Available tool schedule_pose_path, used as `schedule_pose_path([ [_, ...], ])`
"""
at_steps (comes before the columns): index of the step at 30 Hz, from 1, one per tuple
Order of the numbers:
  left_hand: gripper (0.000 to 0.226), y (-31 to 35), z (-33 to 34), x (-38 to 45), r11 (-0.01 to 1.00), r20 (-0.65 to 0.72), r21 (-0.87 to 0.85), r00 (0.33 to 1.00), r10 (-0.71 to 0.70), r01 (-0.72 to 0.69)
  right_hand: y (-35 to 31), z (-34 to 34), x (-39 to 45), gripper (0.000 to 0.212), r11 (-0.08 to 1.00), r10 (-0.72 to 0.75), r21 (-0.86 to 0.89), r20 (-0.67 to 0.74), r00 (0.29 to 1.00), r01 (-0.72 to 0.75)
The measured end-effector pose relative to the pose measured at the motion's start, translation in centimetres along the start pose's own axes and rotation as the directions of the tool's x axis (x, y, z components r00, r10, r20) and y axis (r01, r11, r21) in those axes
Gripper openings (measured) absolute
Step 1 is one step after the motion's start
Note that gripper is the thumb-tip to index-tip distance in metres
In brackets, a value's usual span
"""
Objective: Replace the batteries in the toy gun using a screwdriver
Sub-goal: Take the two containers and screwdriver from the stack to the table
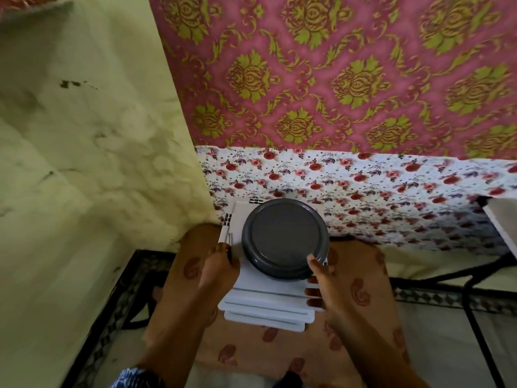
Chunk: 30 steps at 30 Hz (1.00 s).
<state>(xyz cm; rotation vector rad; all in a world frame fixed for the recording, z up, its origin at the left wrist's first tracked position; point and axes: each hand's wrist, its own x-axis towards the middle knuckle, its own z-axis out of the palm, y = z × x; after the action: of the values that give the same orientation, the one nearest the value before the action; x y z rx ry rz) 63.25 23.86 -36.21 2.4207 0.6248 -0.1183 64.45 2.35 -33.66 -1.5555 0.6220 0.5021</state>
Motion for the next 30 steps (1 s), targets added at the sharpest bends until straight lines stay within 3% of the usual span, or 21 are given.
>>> schedule_pose_path([
  [3, 0.035, 0.4, 0.1, 0.7, 0.986, 0.018, 0.167, 1.000, -0.016, 0.013, -0.1, -0.4, 0.3, 0.025, 0.999, -0.021, 0.038, 0.052, 0.998, 0.019],
  [6, 0.032, 0.5, 0.4, 1.3, 0.966, 0.019, 0.257, 0.999, 0.028, -0.032, -0.1, -0.5, 0.4, 0.016, 0.992, -0.035, 0.122, 0.082, 0.996, 0.025],
  [12, 0.025, 1.1, 0.1, 1.3, 0.944, 0.013, 0.329, 0.999, 0.036, -0.038, 0.1, -0.8, 0.9, 0.027, 0.977, -0.010, 0.214, 0.096, 0.995, -0.011],
  [16, 0.030, 0.8, 0.5, 1.2, 0.944, 0.044, 0.326, 0.998, 0.040, -0.052, 1.2, -0.8, 0.7, 0.024, 0.964, -0.065, 0.262, 0.072, 0.995, 0.044],
  [18, 0.032, 0.5, 0.8, 1.0, 0.977, 0.035, 0.212, 0.999, 0.009, -0.017, 1.7, -0.9, 0.5, 0.021, 0.955, -0.087, 0.289, 0.047, 0.995, 0.070],
  [20, 0.030, 0.5, 1.1, 0.5, 0.996, 0.034, -0.032, 0.996, -0.081, 0.082, 2.0, -1.1, 0.3, 0.015, 0.953, -0.099, 0.292, 0.030, 0.995, 0.087],
  [24, 0.036, 0.6, 0.9, -1.1, 0.905, 0.070, -0.378, 0.981, -0.182, 0.195, 2.6, -2.0, -0.6, 0.022, 0.941, -0.132, 0.312, -0.017, 0.991, 0.130],
  [26, 0.027, 1.1, 0.5, -2.3, 0.843, 0.098, -0.508, 0.985, -0.145, 0.175, 2.8, -2.8, -1.8, 0.022, 0.929, -0.144, 0.337, -0.057, 0.988, 0.155],
  [28, 0.022, 2.0, 0.1, -3.5, 0.833, 0.083, -0.538, 0.991, -0.101, 0.130, 2.9, -3.7, -3.3, 0.009, 0.907, -0.151, 0.381, -0.096, 0.984, 0.177],
  [30, 0.024, 3.1, 0.1, -4.8, 0.806, 0.080, -0.585, 0.996, -0.048, 0.086, 2.8, -4.7, -5.1, 0.013, 0.885, -0.177, 0.413, -0.126, 0.976, 0.214],
])
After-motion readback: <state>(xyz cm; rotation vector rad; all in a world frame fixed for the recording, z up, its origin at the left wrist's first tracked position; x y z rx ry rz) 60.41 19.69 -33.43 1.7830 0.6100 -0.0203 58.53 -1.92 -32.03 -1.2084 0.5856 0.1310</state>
